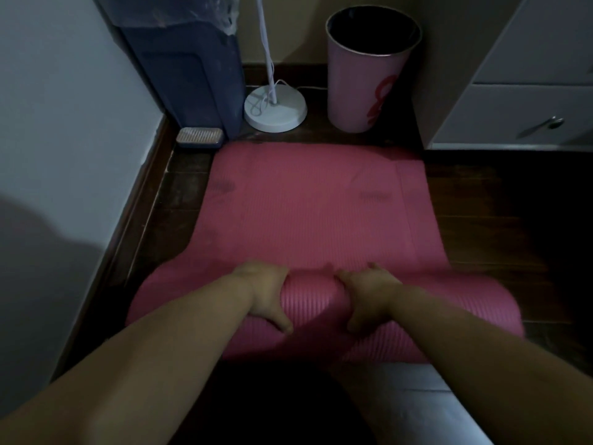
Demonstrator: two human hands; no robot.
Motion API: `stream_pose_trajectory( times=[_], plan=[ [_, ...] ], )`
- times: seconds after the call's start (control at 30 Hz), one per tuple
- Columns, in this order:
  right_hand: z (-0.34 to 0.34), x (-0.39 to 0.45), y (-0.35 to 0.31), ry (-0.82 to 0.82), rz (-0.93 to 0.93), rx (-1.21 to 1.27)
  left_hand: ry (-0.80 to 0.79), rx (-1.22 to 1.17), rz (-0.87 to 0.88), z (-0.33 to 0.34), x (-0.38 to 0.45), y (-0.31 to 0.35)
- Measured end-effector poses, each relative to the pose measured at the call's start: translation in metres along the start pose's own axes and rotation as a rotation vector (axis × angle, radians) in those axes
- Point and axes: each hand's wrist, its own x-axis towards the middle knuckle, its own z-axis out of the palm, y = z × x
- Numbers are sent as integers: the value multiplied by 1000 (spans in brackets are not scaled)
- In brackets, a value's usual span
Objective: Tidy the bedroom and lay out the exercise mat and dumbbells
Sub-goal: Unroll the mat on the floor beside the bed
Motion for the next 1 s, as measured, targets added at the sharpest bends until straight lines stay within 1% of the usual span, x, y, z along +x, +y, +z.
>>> stream_pose_trajectory(
  times=[0.07,0.1,0.13,0.2,0.27,0.33,0.37,0.4,0.43,0.53,0.57,0.63,0.7,0.77,0.8,0.83,0.93,1.0],
  plan=[
    [1,0,9,-174,-14,171,-161,-195,-36,3,-4,-2],
    [3,-1,11,-233,-7,238,-196,-231,-48,6,-4,-2],
    [6,-3,12,-248,17,271,-192,-221,-55,8,-4,-1],
    [13,-4,11,-179,90,262,-108,-100,-45,9,-3,4],
    [15,-5,13,-46,167,241,39,36,-25,8,-2,11],
    [14,-9,16,59,259,231,188,87,-24,9,-1,19],
    [13,-11,17,68,309,216,224,79,-26,10,-1,23],
    [13,-13,17,52,352,198,216,54,-21,12,-2,27],
    [14,-15,16,31,382,179,166,25,-14,15,-4,30],
    [12,-20,8,24,411,141,-86,41,11,33,-12,39],
    [10,-22,5,32,414,135,-130,67,18,40,-15,41],
    [6,-27,-2,79,396,136,-130,97,32,45,-16,41],
    [6,-32,-11,172,287,149,-99,116,59,42,-12,40],
    [12,-40,-23,230,121,145,-78,141,84,36,-8,39],
    [17,-44,-29,221,59,118,-75,150,91,33,-6,38],
    [25,-48,-34,182,35,70,-76,155,95,32,-5,37],
    [52,-55,-42,56,81,-152,-65,154,103,31,-3,33],
    [60,-53,-42,63,111,-219,-29,158,114,30,-6,33]
  ],
)
